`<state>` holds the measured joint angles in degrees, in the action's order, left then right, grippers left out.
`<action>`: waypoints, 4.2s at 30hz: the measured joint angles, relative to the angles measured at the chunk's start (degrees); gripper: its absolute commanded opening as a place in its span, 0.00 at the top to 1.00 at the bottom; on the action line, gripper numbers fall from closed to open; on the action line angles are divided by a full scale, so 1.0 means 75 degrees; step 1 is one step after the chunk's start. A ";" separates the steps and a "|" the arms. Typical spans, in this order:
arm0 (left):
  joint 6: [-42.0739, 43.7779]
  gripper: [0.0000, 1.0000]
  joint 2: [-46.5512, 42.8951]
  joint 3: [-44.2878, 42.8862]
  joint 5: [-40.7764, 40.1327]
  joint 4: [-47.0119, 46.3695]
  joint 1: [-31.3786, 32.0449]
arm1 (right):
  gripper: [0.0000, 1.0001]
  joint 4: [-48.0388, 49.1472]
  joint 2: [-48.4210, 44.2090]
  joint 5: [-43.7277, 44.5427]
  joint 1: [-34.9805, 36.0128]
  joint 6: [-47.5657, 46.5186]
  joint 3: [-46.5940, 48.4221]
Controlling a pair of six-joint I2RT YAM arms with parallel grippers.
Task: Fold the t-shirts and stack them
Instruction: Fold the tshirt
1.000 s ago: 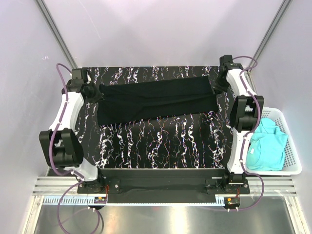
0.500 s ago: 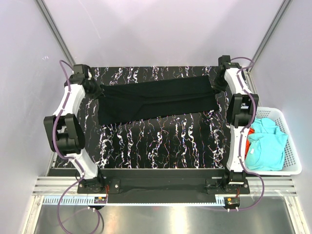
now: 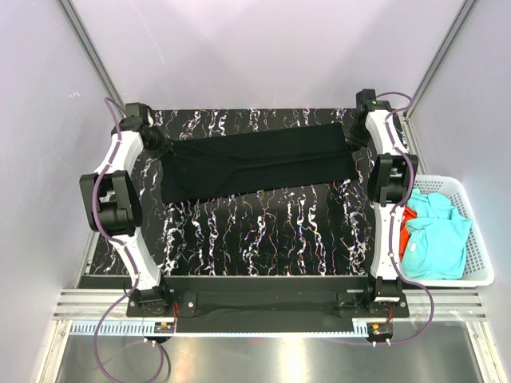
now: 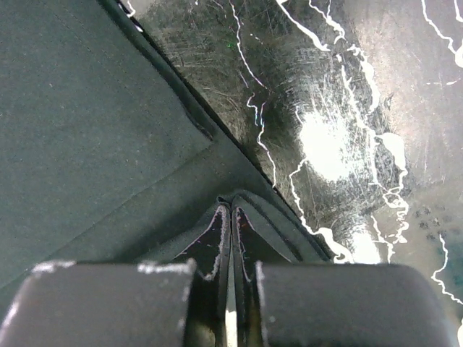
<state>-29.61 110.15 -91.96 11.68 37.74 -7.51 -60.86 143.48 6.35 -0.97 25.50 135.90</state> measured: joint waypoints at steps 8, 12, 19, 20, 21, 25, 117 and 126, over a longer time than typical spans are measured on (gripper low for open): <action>0.0003 1.00 0.0635 -0.0458 0.0041 -0.0038 -0.0017 | 0.94 -0.0111 0.0460 -0.0044 0.0000 -0.0003 0.0565; 0.0006 0.98 0.1055 -0.0711 0.0090 -0.0055 -0.0087 | 0.90 -0.0157 0.0766 -0.0128 0.0000 0.0000 0.0906; 0.0192 0.72 0.1641 -0.1134 0.0195 -0.0044 -0.0236 | 0.68 -0.0160 0.0976 -0.0187 -0.0009 0.0006 0.1099; 0.0245 0.69 0.1684 -0.1189 0.0195 -0.0047 -0.0256 | 0.66 -0.0163 0.0979 -0.0187 -0.0015 -0.0006 0.1102; 0.0312 0.68 0.1699 -0.1236 0.0192 -0.0044 -0.0274 | 0.64 -0.0181 0.0979 -0.0184 -0.0015 -0.0009 0.1113; 0.0504 0.57 0.1658 -0.1367 0.0166 -0.0035 -0.0289 | 0.58 -0.0286 0.0979 -0.0105 -0.0070 -0.0125 0.1294; 0.1212 0.44 0.1527 -0.0152 0.1722 0.0017 -0.0787 | 0.70 0.4776 0.1737 -0.5336 0.4258 0.3978 0.0230; 0.0947 0.87 0.1652 -0.0294 0.2069 -0.0003 -0.0813 | 0.73 0.4829 0.1740 -0.5388 0.4243 0.3993 0.0230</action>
<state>-22.50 122.54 -94.17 27.20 37.71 -13.61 -24.64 156.53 -34.06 30.85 55.44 137.62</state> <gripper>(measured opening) 0.201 0.287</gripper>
